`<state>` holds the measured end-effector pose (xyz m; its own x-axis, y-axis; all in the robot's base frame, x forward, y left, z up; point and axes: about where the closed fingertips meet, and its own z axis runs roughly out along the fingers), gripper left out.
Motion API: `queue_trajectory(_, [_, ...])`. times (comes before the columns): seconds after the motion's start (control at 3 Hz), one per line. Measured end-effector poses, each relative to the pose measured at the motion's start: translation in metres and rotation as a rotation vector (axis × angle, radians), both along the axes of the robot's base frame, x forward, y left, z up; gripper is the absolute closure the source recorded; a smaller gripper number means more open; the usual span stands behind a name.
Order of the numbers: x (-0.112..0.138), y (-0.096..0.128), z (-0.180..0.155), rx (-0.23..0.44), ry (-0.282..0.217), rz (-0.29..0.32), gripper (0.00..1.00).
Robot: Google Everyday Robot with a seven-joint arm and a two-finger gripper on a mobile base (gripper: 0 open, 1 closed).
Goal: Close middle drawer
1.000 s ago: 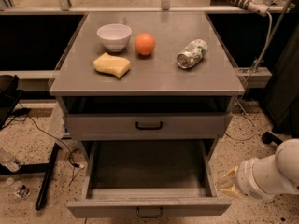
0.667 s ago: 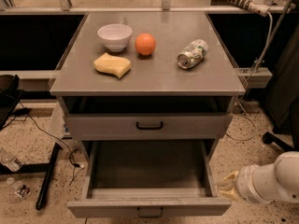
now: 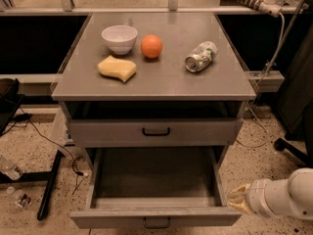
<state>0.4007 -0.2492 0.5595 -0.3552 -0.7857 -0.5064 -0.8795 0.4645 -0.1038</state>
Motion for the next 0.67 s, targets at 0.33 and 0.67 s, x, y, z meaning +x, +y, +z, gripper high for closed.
queue_trajectory(0.33, [-0.005, 0.004, 0.002, 0.017, 0.004, 0.018, 1.0])
queue_trajectory(0.67, [-0.013, 0.016, -0.027, 0.028, 0.037, 0.046, 1.0])
